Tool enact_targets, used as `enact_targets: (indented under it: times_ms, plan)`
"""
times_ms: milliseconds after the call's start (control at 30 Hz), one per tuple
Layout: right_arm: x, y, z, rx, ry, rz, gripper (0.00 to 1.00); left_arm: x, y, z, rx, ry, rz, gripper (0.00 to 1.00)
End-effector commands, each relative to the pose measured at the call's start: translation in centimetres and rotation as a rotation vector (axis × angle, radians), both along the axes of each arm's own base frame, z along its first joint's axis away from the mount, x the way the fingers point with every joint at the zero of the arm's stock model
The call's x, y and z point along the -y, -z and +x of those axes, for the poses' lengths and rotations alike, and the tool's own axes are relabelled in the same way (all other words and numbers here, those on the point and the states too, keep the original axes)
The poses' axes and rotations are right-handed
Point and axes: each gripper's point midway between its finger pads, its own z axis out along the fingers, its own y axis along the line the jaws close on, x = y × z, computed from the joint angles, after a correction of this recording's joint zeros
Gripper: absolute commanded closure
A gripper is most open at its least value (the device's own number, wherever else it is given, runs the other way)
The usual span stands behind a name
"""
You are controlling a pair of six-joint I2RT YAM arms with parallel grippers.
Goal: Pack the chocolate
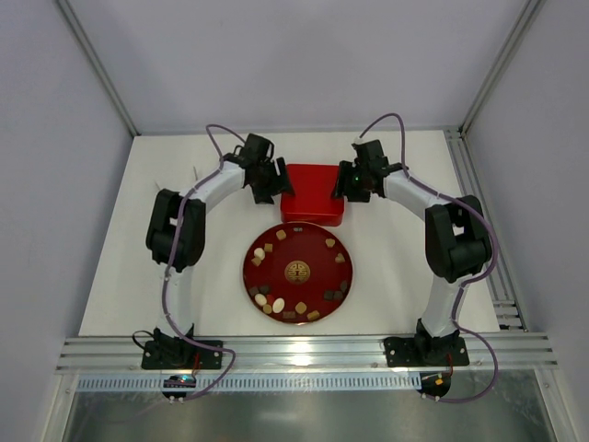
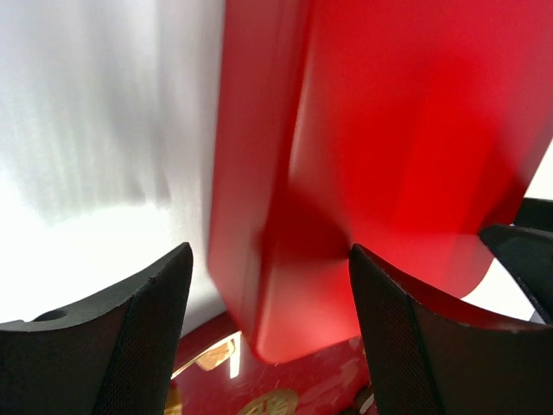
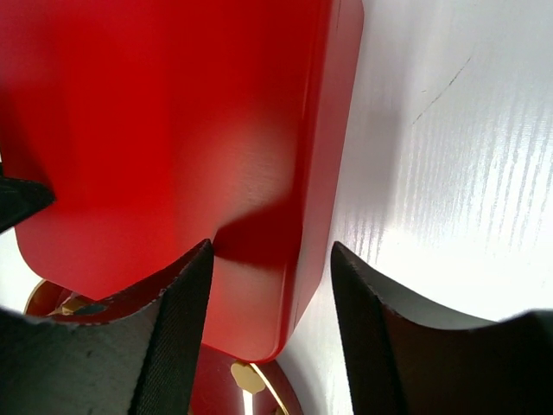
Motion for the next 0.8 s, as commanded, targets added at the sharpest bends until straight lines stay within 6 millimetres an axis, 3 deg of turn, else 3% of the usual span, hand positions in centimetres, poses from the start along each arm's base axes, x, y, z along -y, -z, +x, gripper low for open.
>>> enact_targets:
  times_ms: [0, 67, 100, 167, 200, 367, 400, 467, 500, 533, 600, 633, 667, 700, 767]
  plan:
    - [1.4, -1.1, -0.3, 0.001, -0.006, -0.053, 0.41, -3.6, 0.8, -1.2, -0.068, 0.031, 0.117, 0.28]
    - [1.2, -3.1, 0.5, 0.062, -0.011, -0.037, 0.37, -3.8, -1.0, -0.3, -0.016, 0.048, 0.119, 0.27]
    - [1.0, -5.1, 1.0, 0.113, -0.012, -0.021, 0.36, -3.8, -2.4, 0.6, 0.020, 0.052, 0.113, 0.26]
    - [0.9, -7.0, 1.5, 0.154, -0.015, -0.012, 0.35, -4.1, -4.1, 0.9, 0.055, 0.074, 0.121, 0.25]
    - [1.0, -8.9, 1.7, 0.193, -0.014, -0.003, 0.34, -4.2, -5.5, 1.2, 0.077, 0.077, 0.126, 0.25]
    - [1.4, -14.6, 1.3, 0.312, 0.003, 0.045, 0.30, -5.3, -10.6, 0.4, 0.191, 0.074, 0.134, 0.25]
    - [1.5, -16.7, 0.7, 0.351, 0.001, 0.062, 0.29, -5.6, -11.8, -0.5, 0.210, 0.073, 0.129, 0.25]
    - [1.8, -18.7, -0.3, 0.395, 0.002, 0.080, 0.28, -6.0, -13.4, -1.6, 0.244, 0.069, 0.111, 0.25]
    - [2.0, -18.8, -0.9, 0.403, 0.003, 0.081, 0.27, -6.1, -15.6, -2.5, 0.295, 0.075, 0.090, 0.24]
    - [2.5, -21.1, -2.1, 0.460, 0.014, 0.095, 0.25, -6.5, -15.2, -3.4, 0.288, 0.077, 0.095, 0.24]
    - [3.0, -21.2, -3.5, 0.477, 0.026, 0.100, 0.22, -6.8, -16.4, -4.7, 0.322, 0.093, 0.086, 0.24]
    - [3.6, -23.1, -4.9, 0.530, 0.032, 0.110, 0.20, -7.3, -17.1, -5.9, 0.341, 0.096, 0.086, 0.24]
    - [3.9, -22.2, -5.7, 0.519, 0.036, 0.106, 0.19, -7.5, -17.8, -6.5, 0.363, 0.098, 0.081, 0.23]
    - [4.2, -22.6, -6.5, 0.538, 0.041, 0.109, 0.16, -7.7, -19.6, -7.7, 0.408, 0.112, 0.061, 0.23]
    - [5.2, -22.9, -8.4, 0.569, 0.068, 0.109, 0.11, -8.1, -19.6, -9.0, 0.429, 0.121, 0.056, 0.22]
